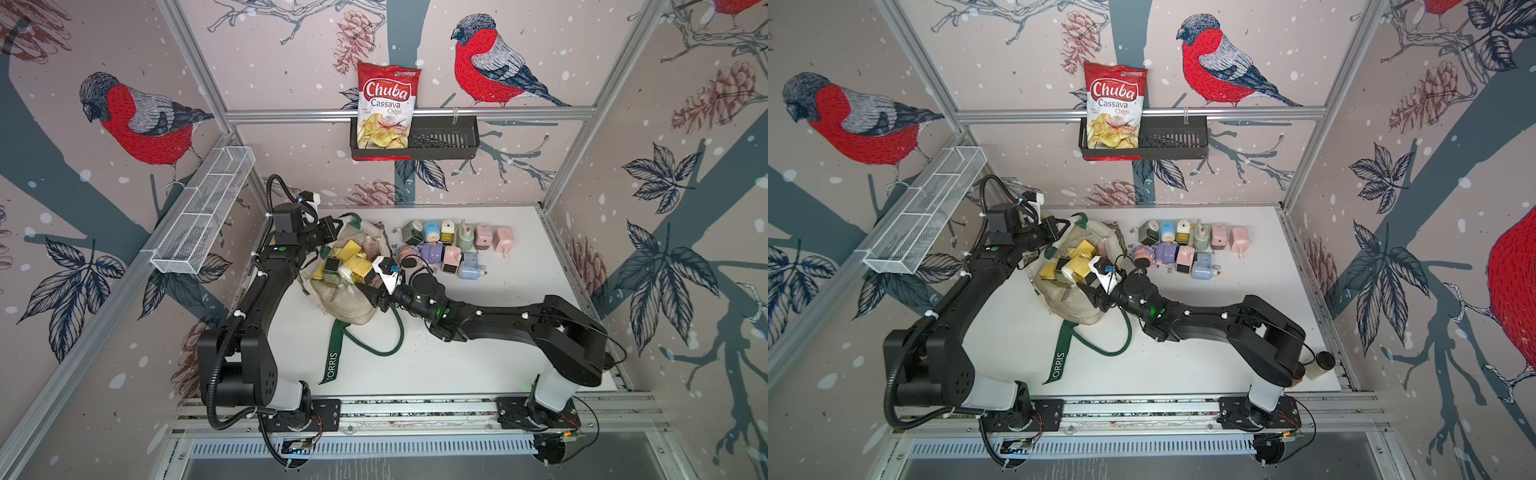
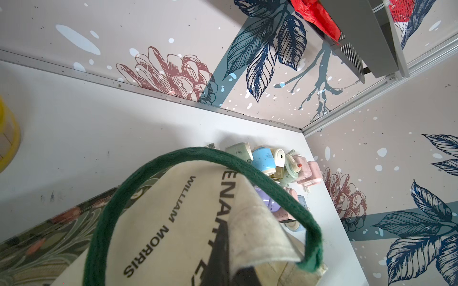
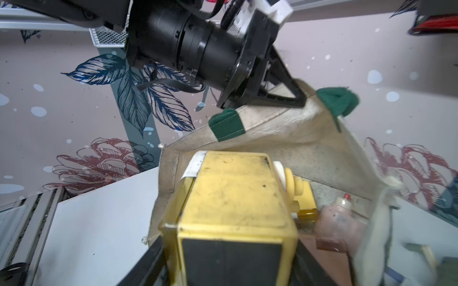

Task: Take out the pencil sharpeners from the tote bags
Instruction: Pick up the pencil sharpener from the canvas bag, then place the pencil sharpener at the center of the board.

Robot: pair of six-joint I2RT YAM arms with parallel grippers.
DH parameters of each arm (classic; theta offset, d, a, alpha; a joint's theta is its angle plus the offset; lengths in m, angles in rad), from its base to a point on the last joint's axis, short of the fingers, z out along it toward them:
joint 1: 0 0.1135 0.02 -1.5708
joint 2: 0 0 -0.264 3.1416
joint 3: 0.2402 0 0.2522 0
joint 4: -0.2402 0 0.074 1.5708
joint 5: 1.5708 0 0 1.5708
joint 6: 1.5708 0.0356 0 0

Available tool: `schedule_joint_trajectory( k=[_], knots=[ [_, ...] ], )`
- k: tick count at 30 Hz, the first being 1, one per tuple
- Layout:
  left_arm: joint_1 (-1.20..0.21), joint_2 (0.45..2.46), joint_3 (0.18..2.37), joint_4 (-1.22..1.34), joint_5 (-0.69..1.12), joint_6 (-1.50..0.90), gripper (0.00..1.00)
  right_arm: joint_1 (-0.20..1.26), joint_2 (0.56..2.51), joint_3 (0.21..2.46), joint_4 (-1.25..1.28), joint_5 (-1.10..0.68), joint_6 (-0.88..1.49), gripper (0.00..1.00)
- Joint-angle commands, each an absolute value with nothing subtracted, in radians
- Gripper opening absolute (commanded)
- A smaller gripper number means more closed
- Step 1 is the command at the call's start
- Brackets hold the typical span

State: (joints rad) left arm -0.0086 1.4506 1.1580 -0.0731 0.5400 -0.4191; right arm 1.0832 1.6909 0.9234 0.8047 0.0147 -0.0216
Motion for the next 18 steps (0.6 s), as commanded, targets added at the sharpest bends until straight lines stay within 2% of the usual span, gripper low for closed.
schedule_joint_trajectory(
  k=[1,4,18],
  knots=[
    [-0.003,1.456,1.157,-0.067,0.512,-0.42,0.0,1.076,1.611,0.884,0.717,0.107,-0.06,0.52],
    [-0.006,1.459,1.16,-0.069,0.52,-0.425,0.0,1.036,1.525,0.826,0.664,0.151,-0.059,0.52],
    [-0.008,1.457,1.161,-0.071,0.521,-0.428,0.0,0.66,1.174,0.589,0.511,0.198,0.15,0.52]
  ],
)
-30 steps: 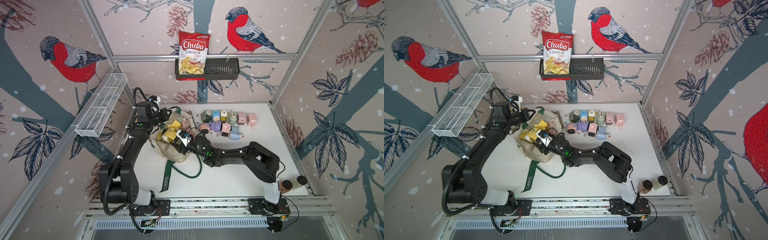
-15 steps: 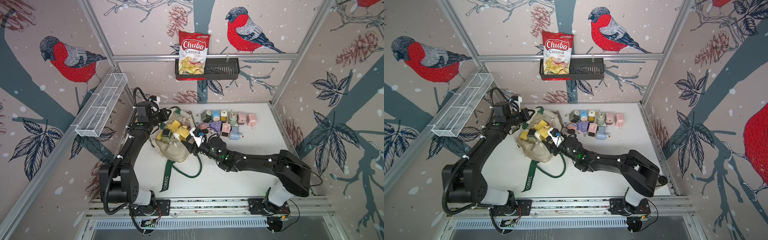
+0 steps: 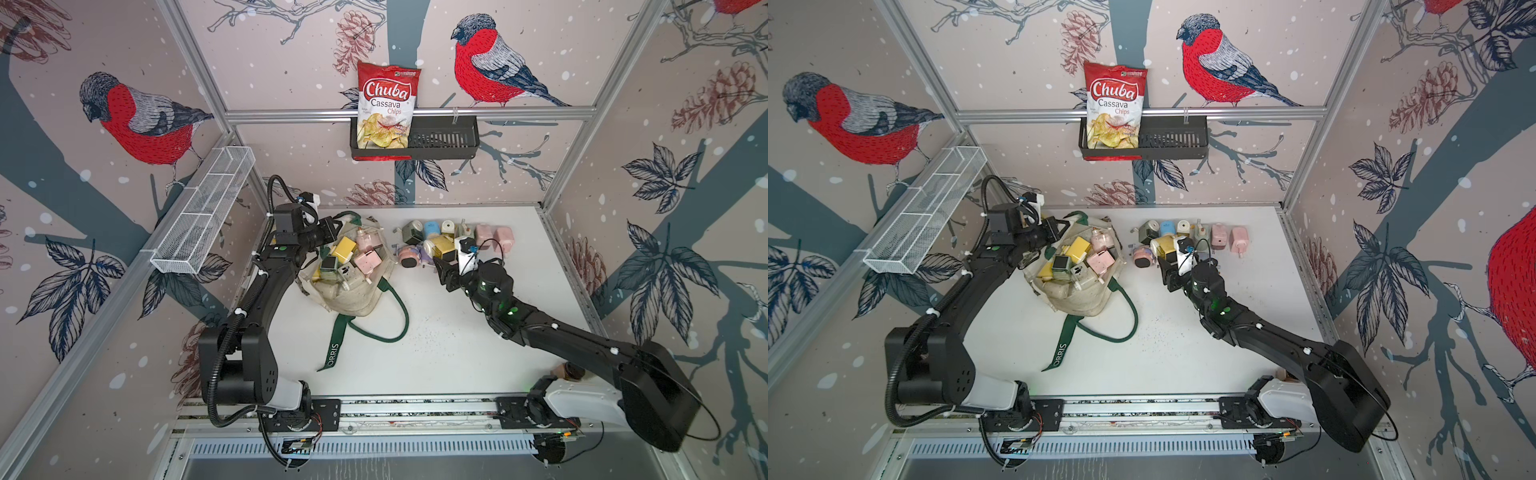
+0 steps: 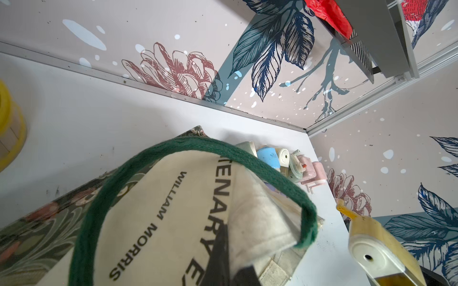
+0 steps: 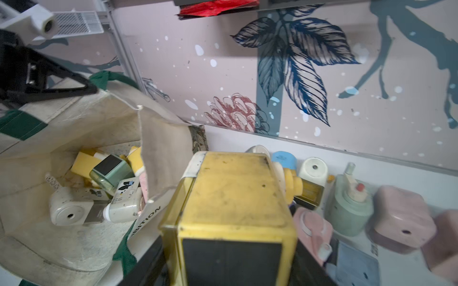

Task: Take out the pencil sharpeners from the tote bags
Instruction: Place the pencil sharpener at the center of the board.

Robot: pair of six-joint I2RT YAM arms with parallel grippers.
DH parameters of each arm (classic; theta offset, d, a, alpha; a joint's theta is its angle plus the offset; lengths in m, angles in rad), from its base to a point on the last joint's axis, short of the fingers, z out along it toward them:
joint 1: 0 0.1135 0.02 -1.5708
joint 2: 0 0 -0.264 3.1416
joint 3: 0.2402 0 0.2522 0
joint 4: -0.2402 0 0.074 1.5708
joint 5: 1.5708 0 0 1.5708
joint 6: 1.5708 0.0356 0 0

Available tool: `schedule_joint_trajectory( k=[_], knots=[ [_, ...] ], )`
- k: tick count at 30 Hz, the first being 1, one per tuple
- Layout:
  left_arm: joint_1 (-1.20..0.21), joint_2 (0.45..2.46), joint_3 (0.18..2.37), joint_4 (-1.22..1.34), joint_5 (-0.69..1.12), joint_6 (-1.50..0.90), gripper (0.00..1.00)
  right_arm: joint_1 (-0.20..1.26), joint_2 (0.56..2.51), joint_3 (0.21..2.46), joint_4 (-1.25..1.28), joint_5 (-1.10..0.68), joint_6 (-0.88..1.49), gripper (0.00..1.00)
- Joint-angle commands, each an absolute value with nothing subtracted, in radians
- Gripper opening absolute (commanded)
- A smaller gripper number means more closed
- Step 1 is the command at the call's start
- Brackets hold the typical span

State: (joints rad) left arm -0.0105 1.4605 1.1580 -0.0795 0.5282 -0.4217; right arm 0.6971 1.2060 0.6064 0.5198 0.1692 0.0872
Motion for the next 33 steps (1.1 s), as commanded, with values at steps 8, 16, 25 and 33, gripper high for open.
schedule_joint_trajectory(
  k=[8,16,25,33],
  knots=[
    [-0.007,1.454,1.159,-0.065,0.526,-0.433,0.0,0.433,1.088,0.525,0.385,0.223,0.268,0.52],
    [-0.009,1.45,1.16,-0.064,0.532,-0.434,0.0,0.279,1.156,0.525,0.295,0.233,0.357,0.52],
    [-0.008,1.448,1.16,-0.066,0.531,-0.433,0.0,0.227,1.315,0.612,0.205,0.224,0.345,0.52],
    [-0.01,1.448,1.16,-0.067,0.53,-0.433,0.0,0.195,1.422,0.68,0.137,0.222,0.329,0.53]
  ],
)
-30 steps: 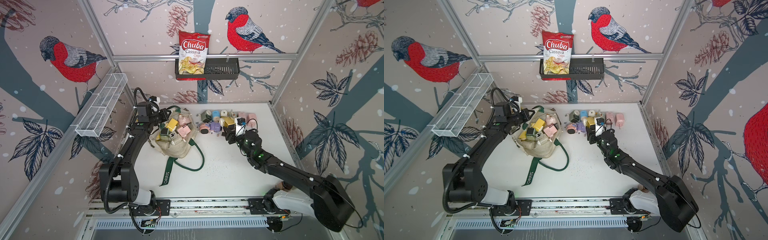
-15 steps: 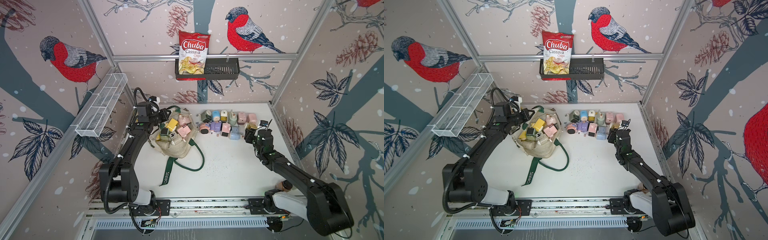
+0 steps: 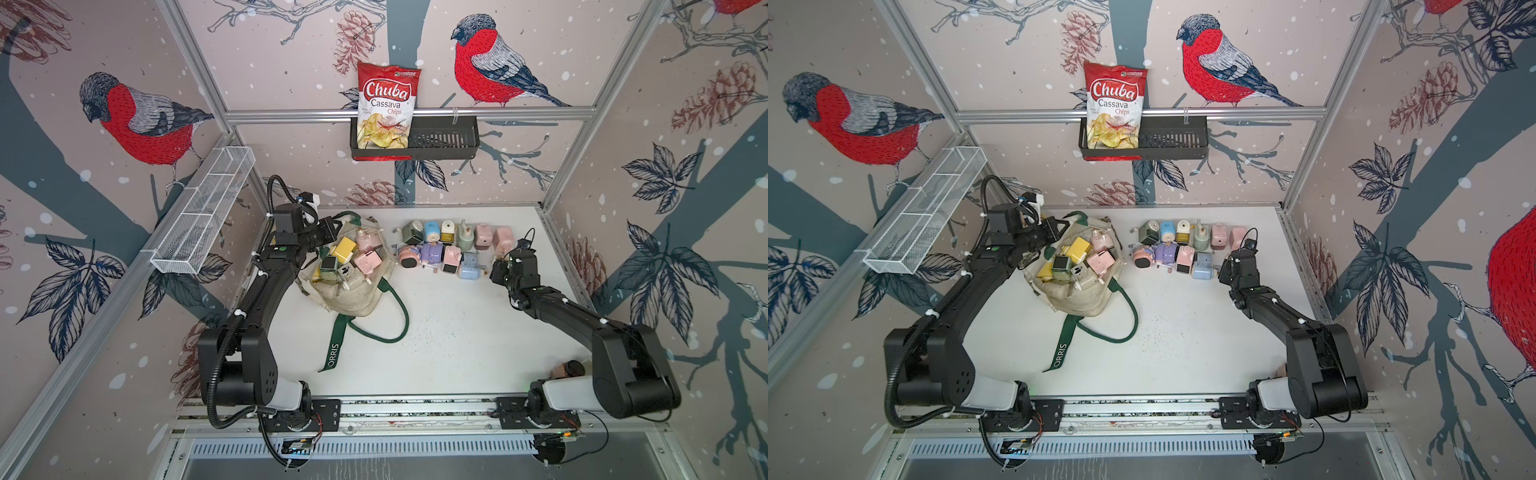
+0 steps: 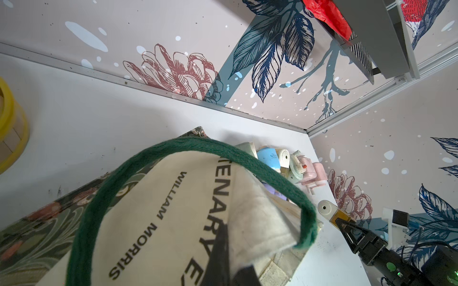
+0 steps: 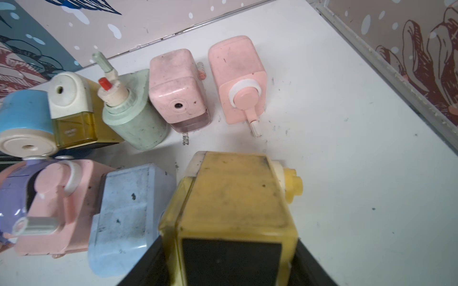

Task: Take out the pencil sharpeners from the tote bags
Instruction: Place the pencil sharpener at the center of the board.

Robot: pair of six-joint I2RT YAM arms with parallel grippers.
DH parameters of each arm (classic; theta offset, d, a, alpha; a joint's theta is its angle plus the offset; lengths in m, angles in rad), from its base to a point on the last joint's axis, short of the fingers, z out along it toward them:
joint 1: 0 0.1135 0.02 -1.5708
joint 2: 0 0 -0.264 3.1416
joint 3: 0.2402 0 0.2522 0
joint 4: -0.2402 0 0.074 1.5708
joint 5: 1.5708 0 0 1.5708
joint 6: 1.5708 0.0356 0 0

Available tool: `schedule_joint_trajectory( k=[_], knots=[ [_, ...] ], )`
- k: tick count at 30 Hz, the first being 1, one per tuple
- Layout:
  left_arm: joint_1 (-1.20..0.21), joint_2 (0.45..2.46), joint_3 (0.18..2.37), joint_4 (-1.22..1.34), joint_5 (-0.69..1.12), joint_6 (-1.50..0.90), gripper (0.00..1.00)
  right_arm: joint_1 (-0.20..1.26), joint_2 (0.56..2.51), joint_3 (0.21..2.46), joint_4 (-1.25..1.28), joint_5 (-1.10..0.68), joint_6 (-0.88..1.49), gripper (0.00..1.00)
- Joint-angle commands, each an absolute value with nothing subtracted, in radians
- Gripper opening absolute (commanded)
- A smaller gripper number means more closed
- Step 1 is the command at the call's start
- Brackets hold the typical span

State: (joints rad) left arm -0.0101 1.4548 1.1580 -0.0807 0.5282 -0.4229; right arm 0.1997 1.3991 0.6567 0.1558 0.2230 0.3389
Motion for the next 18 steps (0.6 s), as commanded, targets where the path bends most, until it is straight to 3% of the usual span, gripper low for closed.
schedule_joint_trajectory(
  k=[1,18],
  knots=[
    [-0.009,1.448,1.161,-0.068,0.53,-0.433,0.0,0.194,1.436,0.689,0.128,0.224,0.326,0.53],
    [-0.012,1.448,1.161,-0.07,0.527,-0.43,0.0,0.191,1.612,0.81,0.052,0.195,0.31,0.57]
  ],
)
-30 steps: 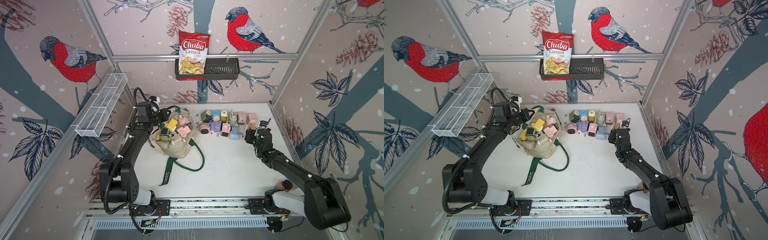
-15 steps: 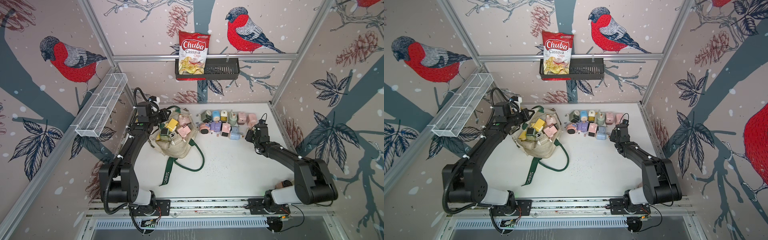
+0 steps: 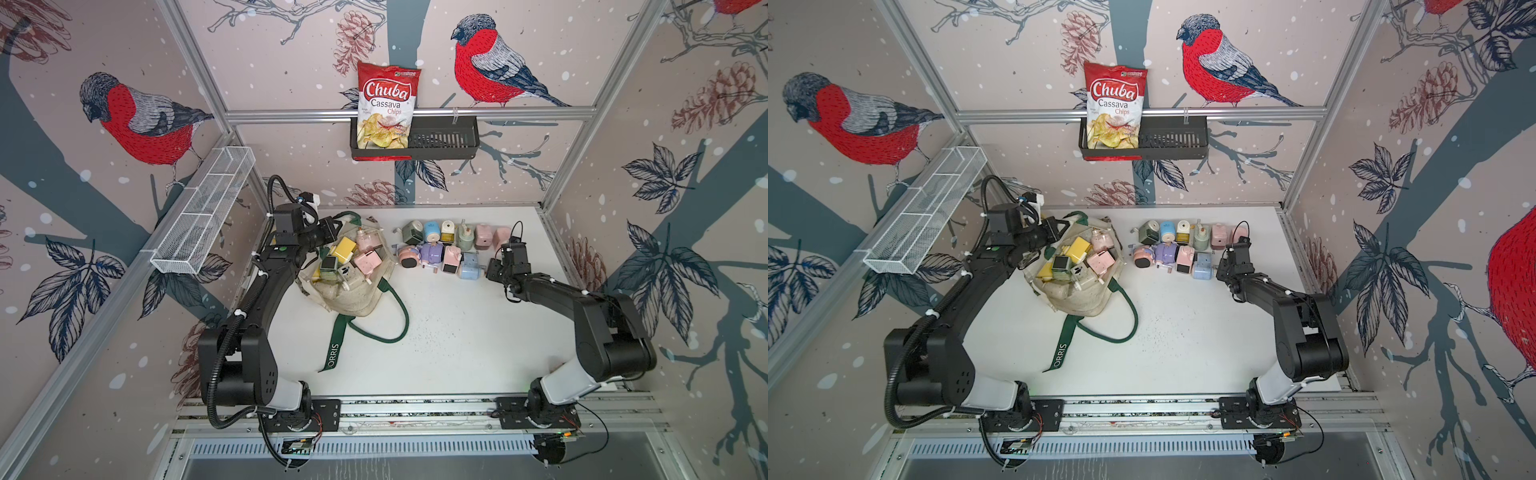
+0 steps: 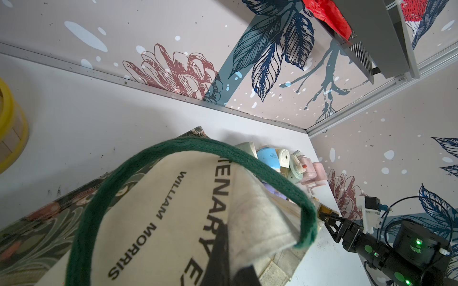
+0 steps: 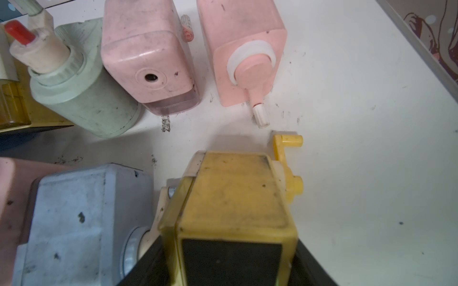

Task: Take out the pencil sharpeners from the tote bags
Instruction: Place the pencil sharpener at the center of the board.

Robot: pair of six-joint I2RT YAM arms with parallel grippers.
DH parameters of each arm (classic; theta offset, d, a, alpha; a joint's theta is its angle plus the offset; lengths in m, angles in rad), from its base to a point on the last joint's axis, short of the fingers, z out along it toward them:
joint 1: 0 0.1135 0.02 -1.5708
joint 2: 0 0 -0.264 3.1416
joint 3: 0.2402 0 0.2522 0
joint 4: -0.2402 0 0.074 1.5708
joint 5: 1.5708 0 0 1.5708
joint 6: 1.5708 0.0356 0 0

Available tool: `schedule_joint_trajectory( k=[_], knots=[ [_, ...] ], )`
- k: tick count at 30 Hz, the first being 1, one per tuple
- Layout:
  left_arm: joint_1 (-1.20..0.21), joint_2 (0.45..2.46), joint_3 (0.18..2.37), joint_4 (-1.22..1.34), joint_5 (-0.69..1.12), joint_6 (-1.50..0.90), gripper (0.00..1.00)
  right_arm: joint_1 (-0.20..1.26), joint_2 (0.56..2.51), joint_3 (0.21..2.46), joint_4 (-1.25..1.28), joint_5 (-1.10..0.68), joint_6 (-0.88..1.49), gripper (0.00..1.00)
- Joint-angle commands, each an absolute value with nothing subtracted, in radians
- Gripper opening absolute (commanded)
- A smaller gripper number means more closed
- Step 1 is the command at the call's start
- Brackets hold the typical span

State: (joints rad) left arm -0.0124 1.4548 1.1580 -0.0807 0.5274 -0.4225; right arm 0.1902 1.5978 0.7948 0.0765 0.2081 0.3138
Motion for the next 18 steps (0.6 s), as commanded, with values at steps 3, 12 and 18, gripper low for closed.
schedule_joint_trajectory(
  k=[3,12,18],
  knots=[
    [-0.013,1.448,1.161,-0.069,0.528,-0.431,0.0,0.19,1.637,0.831,0.036,0.19,0.305,0.59],
    [-0.014,1.45,1.161,-0.069,0.526,-0.43,0.0,0.193,1.696,0.882,-0.002,0.178,0.295,0.66],
    [-0.018,1.451,1.162,-0.071,0.524,-0.428,0.0,0.195,1.679,0.868,0.006,0.181,0.297,0.79]
  ],
)
